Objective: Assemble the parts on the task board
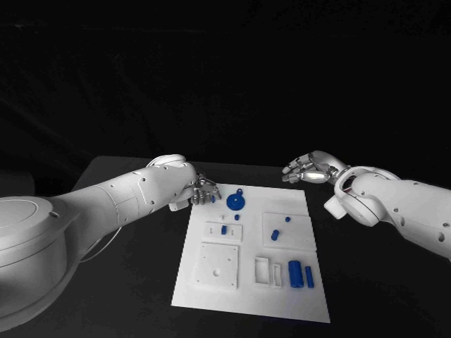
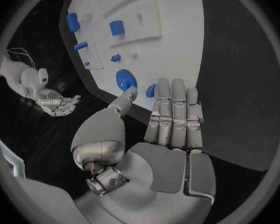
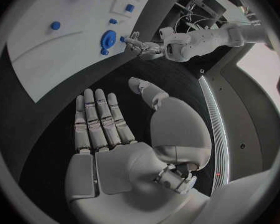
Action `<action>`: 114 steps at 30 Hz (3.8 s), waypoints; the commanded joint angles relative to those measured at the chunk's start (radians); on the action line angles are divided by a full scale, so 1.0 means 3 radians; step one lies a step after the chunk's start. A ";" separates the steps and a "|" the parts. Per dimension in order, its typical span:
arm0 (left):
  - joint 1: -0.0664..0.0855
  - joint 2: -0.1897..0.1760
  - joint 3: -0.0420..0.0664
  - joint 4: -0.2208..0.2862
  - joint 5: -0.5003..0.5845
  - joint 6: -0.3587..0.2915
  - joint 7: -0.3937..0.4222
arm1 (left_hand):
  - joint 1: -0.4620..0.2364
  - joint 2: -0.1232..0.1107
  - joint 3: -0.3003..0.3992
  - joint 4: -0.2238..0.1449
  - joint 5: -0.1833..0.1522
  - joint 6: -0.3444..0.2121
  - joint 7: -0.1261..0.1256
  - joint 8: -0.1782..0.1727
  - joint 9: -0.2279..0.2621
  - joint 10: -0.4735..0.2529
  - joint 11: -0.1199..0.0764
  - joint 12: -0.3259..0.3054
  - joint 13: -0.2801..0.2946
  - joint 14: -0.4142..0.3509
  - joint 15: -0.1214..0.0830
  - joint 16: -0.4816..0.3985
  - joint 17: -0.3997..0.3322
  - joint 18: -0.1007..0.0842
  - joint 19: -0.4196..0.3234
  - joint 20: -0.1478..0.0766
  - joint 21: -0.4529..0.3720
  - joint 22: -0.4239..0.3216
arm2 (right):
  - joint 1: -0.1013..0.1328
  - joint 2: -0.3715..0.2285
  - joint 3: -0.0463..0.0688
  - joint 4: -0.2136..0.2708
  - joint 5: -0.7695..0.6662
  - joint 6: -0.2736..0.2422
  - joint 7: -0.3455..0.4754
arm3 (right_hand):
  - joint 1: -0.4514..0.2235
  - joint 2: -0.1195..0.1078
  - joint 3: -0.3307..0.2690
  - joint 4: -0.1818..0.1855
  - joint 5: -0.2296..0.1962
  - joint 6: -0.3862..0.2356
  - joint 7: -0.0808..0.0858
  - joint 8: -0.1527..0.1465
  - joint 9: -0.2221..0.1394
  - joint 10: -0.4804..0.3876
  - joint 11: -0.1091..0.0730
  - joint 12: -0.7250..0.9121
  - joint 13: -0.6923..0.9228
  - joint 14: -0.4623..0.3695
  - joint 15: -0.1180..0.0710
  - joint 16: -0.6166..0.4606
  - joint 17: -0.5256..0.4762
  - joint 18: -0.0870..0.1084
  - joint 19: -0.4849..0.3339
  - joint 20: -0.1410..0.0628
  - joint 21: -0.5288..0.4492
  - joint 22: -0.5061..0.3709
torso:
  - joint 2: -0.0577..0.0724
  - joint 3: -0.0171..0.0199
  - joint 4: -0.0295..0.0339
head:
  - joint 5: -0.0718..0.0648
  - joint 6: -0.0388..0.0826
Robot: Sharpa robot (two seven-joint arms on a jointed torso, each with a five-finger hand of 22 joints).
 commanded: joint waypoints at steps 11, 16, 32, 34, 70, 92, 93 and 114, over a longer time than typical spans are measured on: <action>0.0002 0.0023 0.0005 -0.0040 0.0101 -0.0015 0.0044 | -0.0073 0.0103 -0.0022 0.0029 -0.0021 0.0008 -0.0003 0.0007 -0.0039 0.0022 0.0004 -0.0006 0.0006 0.0015 -0.0007 -0.0004 0.0014 -0.0051 0.0019 -0.0081 -0.0019 0.0069 | 0.0001 0.0004 0.0002 0.0003 -0.0023 -0.0003 0.0031 | 0.0031 0.0001 0.0006 -0.0014 0.0010 -0.0006 0.0066 0.0014 -0.0007 0.0017 -0.0003 -0.0013 -0.0001 -0.0020 -0.0001 0.0022 -0.0005 -0.0022 0.0019 -0.0010 -0.0026 0.0007 | -0.0007 0.0001 0.0005 | -0.0011 -0.0014; 0.0002 0.0033 0.0004 -0.0053 0.0103 0.0013 0.0046 | -0.0039 0.0195 -0.0008 -0.0023 -0.0018 0.0007 -0.0002 0.0012 -0.0056 0.0023 0.0005 -0.0011 0.0009 0.0013 -0.0006 -0.0007 0.0022 -0.0051 0.0016 -0.0080 -0.0020 0.0071 | 0.0001 0.0005 0.0002 0.0002 -0.0023 -0.0003 0.0032 | 0.0031 0.0001 0.0006 -0.0014 0.0011 -0.0006 0.0066 0.0015 -0.0007 0.0017 -0.0003 -0.0013 -0.0001 -0.0020 -0.0001 0.0022 -0.0006 -0.0022 0.0019 -0.0010 -0.0027 0.0008 | -0.0008 -0.0001 0.0000 | -0.0010 -0.0017; 0.0001 0.0043 0.0004 -0.0098 0.0162 0.0014 0.0066 | 0.0017 0.0344 0.0006 -0.0136 -0.0022 0.0010 -0.0001 0.0030 -0.0086 0.0027 0.0006 -0.0021 0.0017 0.0015 -0.0003 -0.0016 0.0037 -0.0051 0.0014 -0.0071 -0.0019 0.0071 | 0.0001 0.0006 0.0002 0.0005 -0.0023 -0.0002 0.0033 | 0.0031 0.0000 0.0008 -0.0014 0.0011 -0.0006 0.0066 0.0015 -0.0008 0.0017 -0.0003 -0.0014 -0.0002 -0.0020 -0.0001 0.0024 -0.0008 -0.0022 0.0021 -0.0009 -0.0031 0.0011 | -0.0006 0.0001 0.0001 | -0.0017 -0.0016; 0.0001 0.0050 0.0004 -0.0108 0.0179 0.0020 0.0070 | 0.0018 0.0346 0.0006 -0.0139 -0.0022 0.0010 -0.0001 0.0030 -0.0087 0.0028 0.0006 -0.0022 0.0017 0.0015 -0.0003 -0.0017 0.0037 -0.0051 0.0014 -0.0071 -0.0019 0.0071 | 0.0001 0.0007 0.0003 0.0008 -0.0023 -0.0002 0.0033 | 0.0031 0.0000 0.0008 -0.0014 0.0012 -0.0006 0.0066 0.0016 -0.0008 0.0017 -0.0003 -0.0014 -0.0002 -0.0020 -0.0001 0.0024 -0.0008 -0.0022 0.0021 -0.0009 -0.0031 0.0012 | -0.0005 0.0000 0.0000 | -0.0018 -0.0017; -0.0043 0.0148 0.0002 -0.0254 0.0169 0.0027 0.0075 | 0.0038 0.0387 0.0008 -0.0197 -0.0019 0.0005 0.0000 0.0042 -0.0105 0.0031 0.0007 -0.0032 0.0020 0.0017 -0.0003 -0.0025 0.0046 -0.0051 0.0017 -0.0070 -0.0021 0.0070 | 0.0007 0.0003 0.0004 0.0044 -0.0023 0.0000 0.0031 | 0.0029 -0.0001 0.0010 -0.0012 0.0012 -0.0006 0.0067 0.0018 -0.0011 0.0019 -0.0003 -0.0015 -0.0002 -0.0021 -0.0001 0.0028 -0.0013 -0.0022 0.0025 -0.0009 -0.0041 0.0019 | -0.0001 -0.0001 -0.0004 | -0.0043 -0.0038; -0.0051 0.0155 0.0001 -0.0286 0.0176 0.0109 0.0089 | 0.0183 0.0491 0.0073 -0.0298 -0.0012 0.0005 -0.0001 0.0067 -0.0124 0.0041 0.0006 -0.0041 0.0027 0.0024 -0.0003 -0.0032 0.0060 -0.0051 0.0021 -0.0066 -0.0023 0.0071 | 0.0009 0.0010 0.0004 0.0042 -0.0023 0.0004 0.0032 | 0.0027 -0.0001 0.0011 -0.0011 0.0012 -0.0006 0.0066 0.0019 -0.0013 0.0020 -0.0003 -0.0016 -0.0002 -0.0022 -0.0002 0.0030 -0.0016 -0.0022 0.0027 -0.0009 -0.0047 0.0024 | -0.0003 -0.0003 0.0003 | -0.0037 -0.0050; -0.0052 0.0154 0.0001 -0.0286 0.0178 0.0112 0.0091 | 0.0190 0.0493 0.0075 -0.0299 -0.0012 0.0004 -0.0001 0.0067 -0.0125 0.0040 0.0006 -0.0042 0.0027 0.0024 -0.0003 -0.0032 0.0061 -0.0051 0.0021 -0.0066 -0.0023 0.0071 | 0.0009 0.0010 0.0004 0.0042 -0.0023 0.0004 0.0033 | 0.0027 -0.0002 0.0011 -0.0011 0.0012 -0.0006 0.0066 0.0019 -0.0013 0.0020 -0.0003 -0.0016 -0.0002 -0.0022 -0.0002 0.0030 -0.0016 -0.0022 0.0027 -0.0009 -0.0047 0.0024 | -0.0003 -0.0002 0.0003 | -0.0035 -0.0050; -0.0052 0.0092 0.0002 -0.0246 0.0224 0.0092 0.0133 | 0.0534 0.0514 0.0144 -0.0311 0.0309 0.0186 -0.0078 0.0214 -0.0109 0.0240 -0.0067 0.0021 0.0065 0.0188 -0.0072 0.0040 0.0115 -0.0044 0.0135 -0.0101 0.0039 0.0073 | 0.0009 -0.0003 0.0004 0.0035 -0.0017 -0.0016 0.0051 | 0.0024 -0.0001 0.0011 -0.0009 0.0011 -0.0005 0.0066 0.0021 -0.0014 0.0021 -0.0003 -0.0016 -0.0002 -0.0023 -0.0003 0.0032 -0.0018 -0.0023 0.0028 -0.0008 -0.0051 0.0027 | -0.0006 0.0001 0.0012 | -0.0041 -0.0050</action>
